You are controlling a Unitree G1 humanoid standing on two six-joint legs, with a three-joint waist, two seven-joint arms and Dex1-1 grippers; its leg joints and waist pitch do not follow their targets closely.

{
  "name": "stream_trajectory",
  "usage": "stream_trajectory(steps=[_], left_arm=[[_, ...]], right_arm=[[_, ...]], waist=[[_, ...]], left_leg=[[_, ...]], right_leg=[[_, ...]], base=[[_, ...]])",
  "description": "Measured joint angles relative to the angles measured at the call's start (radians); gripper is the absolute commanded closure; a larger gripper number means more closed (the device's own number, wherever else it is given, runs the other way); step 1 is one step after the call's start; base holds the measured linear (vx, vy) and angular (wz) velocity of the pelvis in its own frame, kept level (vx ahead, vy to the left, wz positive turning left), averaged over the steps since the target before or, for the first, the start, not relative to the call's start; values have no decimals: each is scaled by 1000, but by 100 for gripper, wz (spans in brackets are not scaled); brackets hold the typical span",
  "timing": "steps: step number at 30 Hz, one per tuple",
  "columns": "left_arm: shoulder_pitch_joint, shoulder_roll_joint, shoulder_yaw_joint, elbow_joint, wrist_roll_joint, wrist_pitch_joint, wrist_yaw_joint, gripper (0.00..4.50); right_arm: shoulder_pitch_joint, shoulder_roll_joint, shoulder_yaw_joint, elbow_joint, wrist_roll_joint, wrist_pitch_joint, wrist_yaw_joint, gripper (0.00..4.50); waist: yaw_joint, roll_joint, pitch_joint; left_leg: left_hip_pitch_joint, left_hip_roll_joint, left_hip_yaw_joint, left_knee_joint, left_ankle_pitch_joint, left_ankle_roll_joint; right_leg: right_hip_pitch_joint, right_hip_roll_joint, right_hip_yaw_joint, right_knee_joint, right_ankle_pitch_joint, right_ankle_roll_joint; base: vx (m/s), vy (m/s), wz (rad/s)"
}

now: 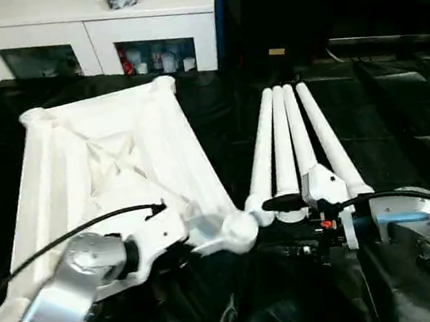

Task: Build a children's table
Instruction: Move table base, then pick table leg

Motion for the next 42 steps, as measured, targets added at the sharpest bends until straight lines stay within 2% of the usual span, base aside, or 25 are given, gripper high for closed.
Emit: stream_trajectory(steps=[6, 9, 11, 15, 16, 18, 20, 23, 26, 29, 30, 33, 34, 41, 42], left_arm=[[-11, -20, 9, 1, 7, 42, 60, 449], [-7, -2, 10, 7, 10, 11, 56, 449], [2, 12, 11, 21, 9, -48, 44, 449], [16, 50, 12, 17, -1, -92, 10, 449], [23, 65, 16, 8, -4, -89, 2, 421], [27, 70, 21, 4, -7, -83, 2, 421], [30, 77, 34, 4, -19, -73, -2, 385], [38, 103, 48, 3, -21, -82, -10, 379], [44, 124, 73, -2, -25, -91, -10, 341], [52, 143, 124, -37, -59, -62, -20, 335], [56, 150, 139, -56, -78, -45, -28, 305], [68, 150, 180, -111, -130, 14, -41, 292], [71, 146, 184, -126, -149, 29, -41, 275], [81, 135, 183, -189, -198, 80, -41, 239], [81, 135, 183, -196, -199, 87, -41, 222]], right_arm=[[-15, 15, 2, 22, -6, -4, -4, 34], [-27, 51, 2, 43, -18, -20, -36, 34], [-35, 80, -1, 49, -25, -41, -63, 34], [-45, 141, -4, 62, -9, -15, -111, 34], [-59, 168, -5, 71, -7, 1, -132, 17], [-90, 195, -8, 85, -5, 21, -162, 17], [-151, 249, -27, 142, -18, 43, -234, 0], [-196, 286, -50, 197, -41, 63, -313, 0], [-248, 346, -94, 263, -51, 109, -420, 0], [-299, 377, -135, 316, -64, 166, -528, 0], [-311, 382, -145, 330, -75, 181, -555, 0], [-322, 395, -163, 359, -96, 225, -616, 0], [-322, 407, -166, 368, -96, 243, -630, 0], [-354, 454, -169, 401, -102, 311, -700, 0], [-361, 461, -173, 414, -108, 311, -711, 0]], waist=[[-1, 0, 0], [-3, 0, 0], [-1, 0, 0], [4, -1, 0], [4, -1, -1], [2, -1, -1], [-4, -3, 0], [-1, -7, 0], [-1, -10, 0], [0, -13, 1], [0, -14, 0], [5, -16, 0], [4, -16, 0], [2, -18, 2], [2, -19, 1]], left_leg=[[-2, 0, 0, 0, 0, 0], [-4, 0, 0, 0, 0, 0], [-5, 0, 0, 0, 0, 1], [-5, 0, 0, 0, 1, 1], [-5, 0, 0, 0, 1, 1], [-5, 0, 1, 0, 1, 1], [-4, 0, 1, 0, 3, -2], [-4, 1, 1, -1, 3, -3], [-5, 1, 1, -1, 4, -4], [-5, 1, 1, -1, 4, -4], [-5, 1, 1, -1, 4, -4], [-6, 1, 2, -2, 4, -5], [-6, 1, 2, -2, 4, -5], [-5, 1, 2, -2, 4, -5], [-5, 1, 2, -2, 5, -5]], right_leg=[[-2, 0, 0, 0, 0, 0], [-4, 0, 0, 0, 0, 0], [-5, 0, 0, 0, 0, 0], [-9, 0, 0, 0, 0, 0], [-9, 0, 0, 0, 0, 0], [-9, 0, 0, 1, 0, 0], [-10, 0, 0, 2, 0, 0], [-10, 1, -1, 2, 0, 0], [-11, 1, -1, 2, 0, 0], [-11, 1, -1, 2, 1, 0], [-11, 1, 0, 2, 0, 0], [-11, 1, 0, 1, 0, 0], [-11, 1, 0, 1, 0, 0], [-12, 1, 0, 2, 1, 1], [-12, 1, 0, 2, 1, 1]], base=[[0, 0, 0], [0, 0, 0], [0, 0, 0], [0, 0, 0], [0, 0, 0], [0, 0, 0], [0, 0, 0], [0, 0, 0], [0, 0, 0], [0, 0, 0], [0, 0, 0], [0, 0, 0], [0, 0, 0], [0, 0, 0], [0, 0, 0]])
